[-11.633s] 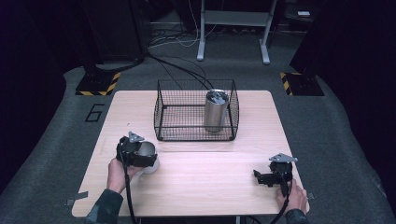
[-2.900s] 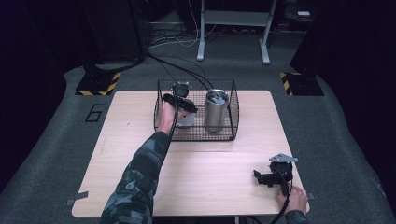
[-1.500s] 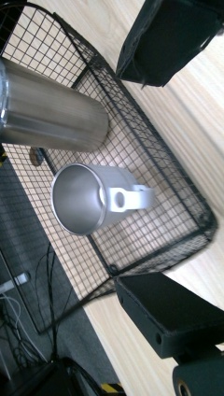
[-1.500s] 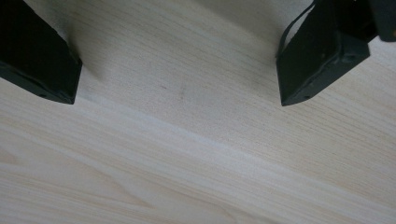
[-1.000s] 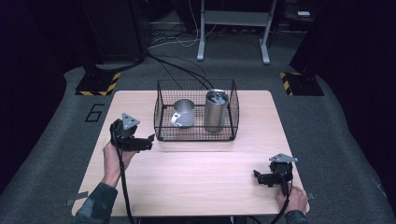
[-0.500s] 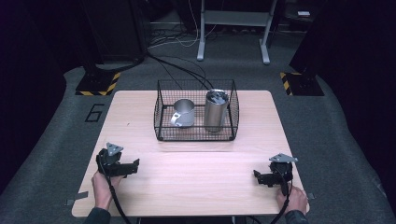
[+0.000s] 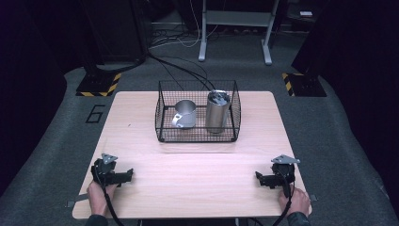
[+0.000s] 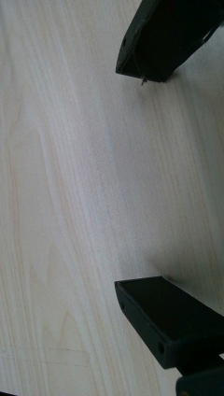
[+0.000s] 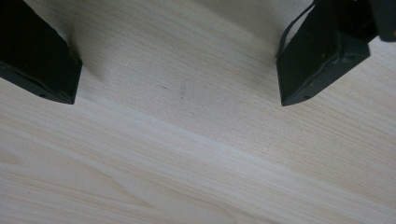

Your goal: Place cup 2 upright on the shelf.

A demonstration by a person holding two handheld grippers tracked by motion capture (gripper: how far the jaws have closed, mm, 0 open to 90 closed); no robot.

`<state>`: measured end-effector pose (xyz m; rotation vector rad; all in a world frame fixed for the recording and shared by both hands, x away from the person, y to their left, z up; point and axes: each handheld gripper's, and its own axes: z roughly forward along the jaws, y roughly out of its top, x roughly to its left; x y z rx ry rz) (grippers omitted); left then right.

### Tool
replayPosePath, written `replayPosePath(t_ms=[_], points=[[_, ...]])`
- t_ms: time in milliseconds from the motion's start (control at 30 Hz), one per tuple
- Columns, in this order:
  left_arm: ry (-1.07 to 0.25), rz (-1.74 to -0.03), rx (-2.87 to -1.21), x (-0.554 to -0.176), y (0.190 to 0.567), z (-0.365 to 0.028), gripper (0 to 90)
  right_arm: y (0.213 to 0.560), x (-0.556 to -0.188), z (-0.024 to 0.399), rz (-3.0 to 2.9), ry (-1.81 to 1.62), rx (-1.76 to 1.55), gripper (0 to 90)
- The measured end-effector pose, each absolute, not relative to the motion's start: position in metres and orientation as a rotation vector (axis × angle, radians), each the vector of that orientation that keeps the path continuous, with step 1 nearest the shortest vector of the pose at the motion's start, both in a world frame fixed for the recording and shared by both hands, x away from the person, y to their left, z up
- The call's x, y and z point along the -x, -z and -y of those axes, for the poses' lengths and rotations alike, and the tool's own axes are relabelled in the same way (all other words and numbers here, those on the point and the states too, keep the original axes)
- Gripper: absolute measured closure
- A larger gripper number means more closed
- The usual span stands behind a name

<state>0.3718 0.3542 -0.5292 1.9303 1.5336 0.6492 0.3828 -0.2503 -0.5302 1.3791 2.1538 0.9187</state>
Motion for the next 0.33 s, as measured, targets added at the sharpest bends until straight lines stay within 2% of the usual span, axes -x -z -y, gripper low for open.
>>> replayPosePath(t_ms=[67, 333], points=[[-0.652, -1.518, -1.895, -0.3701, 0.5324, -0.3581, 0.1, 0.5302, -0.3827, 0.2503, -2.154, -0.918, -1.38, 0.0], [-0.636, -1.5, -1.926, -0.3698, 0.5313, -0.3622, 0.1, 0.5302, -0.3827, 0.2503, -2.154, -0.918, -1.379, 0.0]])
